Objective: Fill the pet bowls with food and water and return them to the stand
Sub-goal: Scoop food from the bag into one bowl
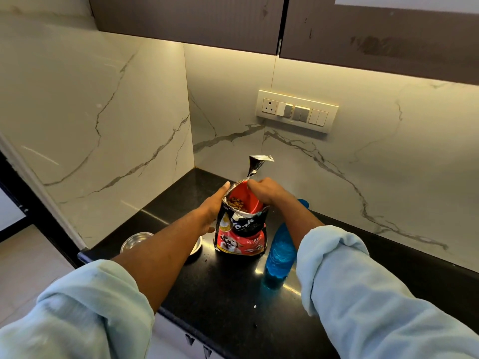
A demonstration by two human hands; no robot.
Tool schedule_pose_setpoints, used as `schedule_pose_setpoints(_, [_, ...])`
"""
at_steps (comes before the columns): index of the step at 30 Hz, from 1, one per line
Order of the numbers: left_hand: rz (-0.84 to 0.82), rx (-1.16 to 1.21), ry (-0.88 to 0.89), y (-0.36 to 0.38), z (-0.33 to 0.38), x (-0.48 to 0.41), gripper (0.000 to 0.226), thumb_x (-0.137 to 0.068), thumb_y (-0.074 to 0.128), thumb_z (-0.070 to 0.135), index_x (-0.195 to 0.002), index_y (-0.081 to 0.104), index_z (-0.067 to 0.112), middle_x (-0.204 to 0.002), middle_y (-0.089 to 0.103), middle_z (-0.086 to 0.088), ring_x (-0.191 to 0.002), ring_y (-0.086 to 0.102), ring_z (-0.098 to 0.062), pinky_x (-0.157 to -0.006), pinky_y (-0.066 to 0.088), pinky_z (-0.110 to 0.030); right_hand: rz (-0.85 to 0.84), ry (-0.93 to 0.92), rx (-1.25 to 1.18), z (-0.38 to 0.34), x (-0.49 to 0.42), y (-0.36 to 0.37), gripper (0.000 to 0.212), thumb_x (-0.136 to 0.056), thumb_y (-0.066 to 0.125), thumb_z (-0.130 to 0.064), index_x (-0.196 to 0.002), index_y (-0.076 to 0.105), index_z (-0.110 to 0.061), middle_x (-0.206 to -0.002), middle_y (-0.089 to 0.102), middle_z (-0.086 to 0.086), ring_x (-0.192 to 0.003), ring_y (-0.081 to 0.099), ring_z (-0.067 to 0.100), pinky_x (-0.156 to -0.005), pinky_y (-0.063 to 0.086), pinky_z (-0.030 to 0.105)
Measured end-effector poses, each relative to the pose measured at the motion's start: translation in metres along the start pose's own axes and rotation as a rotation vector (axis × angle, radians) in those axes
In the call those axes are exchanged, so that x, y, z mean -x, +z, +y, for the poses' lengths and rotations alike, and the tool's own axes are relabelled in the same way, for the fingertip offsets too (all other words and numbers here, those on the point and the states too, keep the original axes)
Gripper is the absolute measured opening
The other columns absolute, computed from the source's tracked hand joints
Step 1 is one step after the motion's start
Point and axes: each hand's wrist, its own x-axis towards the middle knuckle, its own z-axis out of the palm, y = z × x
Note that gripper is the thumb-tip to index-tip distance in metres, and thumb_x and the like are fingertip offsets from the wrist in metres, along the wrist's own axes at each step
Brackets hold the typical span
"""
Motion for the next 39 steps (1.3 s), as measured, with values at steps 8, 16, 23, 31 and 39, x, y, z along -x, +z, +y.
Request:
schedule_pose_setpoints(8, [0.057,-0.037,0.079,0.015,0.01,0.012,0.074,-0.107,0.03,0.063,-0.153,0.048,0.008,-0.16,0.046,-0.021,-0.148,0.042,-0.039,-0.117,0.035,-0.048,0.16,0.083,0.051,-0.004,0.011,-0.014,0.07,-0.094,0.036,-0.069,-0.137,0.061,-0.02,-0.122,0.068,0.009,-0.111,0.063,0.03,-0.107,0.048,0.049])
schedule_pose_setpoints(16, [0.102,-0.051,0.12,0.019,0.008,0.018,0.073,-0.109,0.025,0.059,-0.151,0.051,0.006,-0.156,0.05,-0.023,-0.146,0.045,-0.038,-0.106,0.038,-0.043,0.196,0.074,0.011,-0.008,0.018,-0.029,0.062,-0.089,0.041,-0.066,-0.125,0.063,-0.021,-0.104,0.072,0.008,-0.096,0.07,0.029,-0.099,0.056,0.047])
schedule_pose_setpoints(23, [0.19,-0.005,0.152,0.019,0.005,0.026,0.076,-0.109,0.016,0.061,-0.153,0.049,0.008,-0.161,0.046,-0.021,-0.15,0.039,-0.037,-0.121,0.031,-0.049,0.193,0.01,-0.091,-0.006,0.021,-0.05,0.044,-0.097,0.042,-0.057,-0.102,0.059,-0.017,-0.087,0.074,0.01,-0.086,0.075,0.028,-0.095,0.061,0.048])
schedule_pose_setpoints(31, [0.205,0.025,0.116,-0.006,-0.001,0.005,0.088,-0.101,0.02,0.075,-0.161,0.035,0.013,-0.17,0.03,-0.014,-0.154,0.032,-0.036,-0.121,0.03,-0.059,0.218,-0.008,-0.354,-0.017,0.027,-0.049,0.047,-0.103,0.043,-0.053,-0.104,0.065,-0.011,-0.091,0.073,0.011,-0.078,0.07,0.024,-0.064,0.05,0.031])
schedule_pose_setpoints(39, [0.24,0.046,0.128,-0.065,-0.016,-0.012,0.09,-0.101,0.021,0.076,-0.163,0.032,0.012,-0.17,0.03,-0.015,-0.156,0.03,-0.037,-0.125,0.027,-0.058,0.176,-0.066,-0.584,-0.073,0.031,-0.024,0.042,-0.101,0.045,-0.053,-0.098,0.064,-0.016,-0.087,0.071,0.013,-0.069,0.065,0.023,-0.056,0.047,0.028])
